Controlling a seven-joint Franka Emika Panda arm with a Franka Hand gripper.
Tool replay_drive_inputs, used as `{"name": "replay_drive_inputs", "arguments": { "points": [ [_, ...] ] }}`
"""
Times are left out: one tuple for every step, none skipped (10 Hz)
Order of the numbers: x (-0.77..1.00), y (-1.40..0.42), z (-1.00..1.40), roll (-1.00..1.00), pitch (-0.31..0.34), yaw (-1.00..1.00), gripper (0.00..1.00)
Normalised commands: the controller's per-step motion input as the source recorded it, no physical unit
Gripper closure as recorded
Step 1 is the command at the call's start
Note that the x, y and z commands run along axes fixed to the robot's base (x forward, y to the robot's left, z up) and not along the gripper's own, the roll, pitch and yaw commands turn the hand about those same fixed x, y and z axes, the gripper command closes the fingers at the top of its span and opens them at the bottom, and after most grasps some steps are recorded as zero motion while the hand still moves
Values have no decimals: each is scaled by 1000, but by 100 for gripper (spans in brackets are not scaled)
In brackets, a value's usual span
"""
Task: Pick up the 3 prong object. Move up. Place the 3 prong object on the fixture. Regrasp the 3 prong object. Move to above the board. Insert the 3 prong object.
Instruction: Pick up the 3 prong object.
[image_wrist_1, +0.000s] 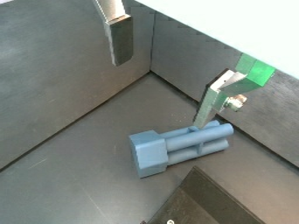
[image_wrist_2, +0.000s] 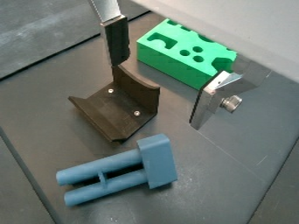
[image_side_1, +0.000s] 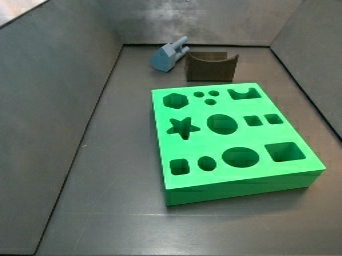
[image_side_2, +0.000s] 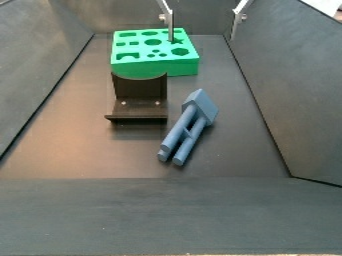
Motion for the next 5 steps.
{"name": "replay_drive_inputs", "arguments": {
  "points": [
    [0, 26, -37, 0, 0, 0, 0],
    [0, 283, -149, -13, 0, -146, 0],
    [40, 426, -260, -10, 0, -229, 0],
    [77, 469, -300, -3, 14, -269, 0],
    [86, 457, -329, -20, 0, -303, 0]
  ]
}}
